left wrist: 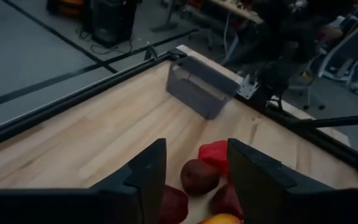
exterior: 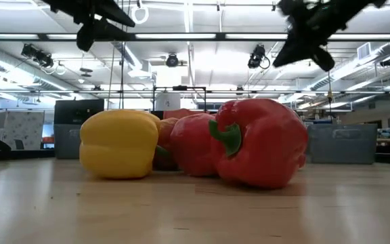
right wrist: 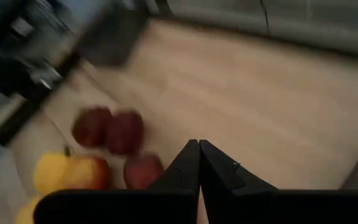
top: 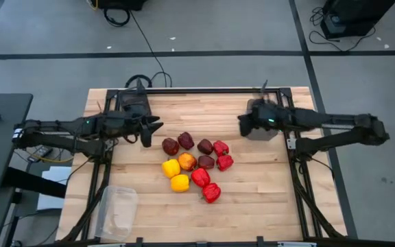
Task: Sort produce into baskets
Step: Put the red bell pepper into the right black bin
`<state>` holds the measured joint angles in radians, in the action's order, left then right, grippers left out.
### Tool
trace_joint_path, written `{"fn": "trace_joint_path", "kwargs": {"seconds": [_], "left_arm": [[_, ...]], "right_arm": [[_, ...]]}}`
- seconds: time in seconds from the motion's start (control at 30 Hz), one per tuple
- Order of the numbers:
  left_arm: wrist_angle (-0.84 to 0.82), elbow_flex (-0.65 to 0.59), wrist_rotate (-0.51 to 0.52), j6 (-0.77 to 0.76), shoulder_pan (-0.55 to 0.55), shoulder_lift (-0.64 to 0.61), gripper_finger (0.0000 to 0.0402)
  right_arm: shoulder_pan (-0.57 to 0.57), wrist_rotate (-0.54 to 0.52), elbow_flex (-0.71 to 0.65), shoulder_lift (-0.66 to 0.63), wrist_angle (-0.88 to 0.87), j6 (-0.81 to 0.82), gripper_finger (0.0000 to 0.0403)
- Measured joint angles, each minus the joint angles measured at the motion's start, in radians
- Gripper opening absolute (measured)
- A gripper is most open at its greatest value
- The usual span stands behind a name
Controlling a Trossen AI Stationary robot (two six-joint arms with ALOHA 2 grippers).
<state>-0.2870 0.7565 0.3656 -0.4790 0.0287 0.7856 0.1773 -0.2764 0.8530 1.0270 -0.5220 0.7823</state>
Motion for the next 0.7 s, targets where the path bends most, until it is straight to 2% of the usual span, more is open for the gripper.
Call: {"fn": "trace_joint_path", "kwargs": {"seconds": [0.13, 0.23, 0.37, 0.57, 0.63, 0.7], "left_arm": [[-0.055, 0.055, -0.015, -0.031, 0.005, 0.009, 0.0187], [-0.065, 0.057, -0.039, -0.041, 0.005, 0.009, 0.0198], [-0.125, 0.057, -0.041, -0.04, 0.004, 0.009, 0.0222], [-0.251, 0.057, -0.042, -0.136, 0.004, 0.012, 0.0255], [-0.281, 0.057, -0.053, -0.137, 0.004, 0.013, 0.026], [-0.296, 0.057, -0.066, -0.136, 0.004, 0.013, 0.0263]], "right_arm": [[0.053, 0.239, 0.123, 0.169, -0.087, -0.008, 0.0053], [0.056, 0.351, 0.177, 0.272, -0.101, -0.093, 0.0099], [0.056, 0.408, 0.212, 0.38, -0.108, -0.128, 0.0192], [0.055, 0.457, 0.213, 0.518, -0.132, -0.085, 0.0353], [0.054, 0.475, 0.213, 0.546, -0.131, -0.054, 0.0387], [0.049, 0.484, 0.213, 0.565, -0.131, -0.045, 0.0392]]}}
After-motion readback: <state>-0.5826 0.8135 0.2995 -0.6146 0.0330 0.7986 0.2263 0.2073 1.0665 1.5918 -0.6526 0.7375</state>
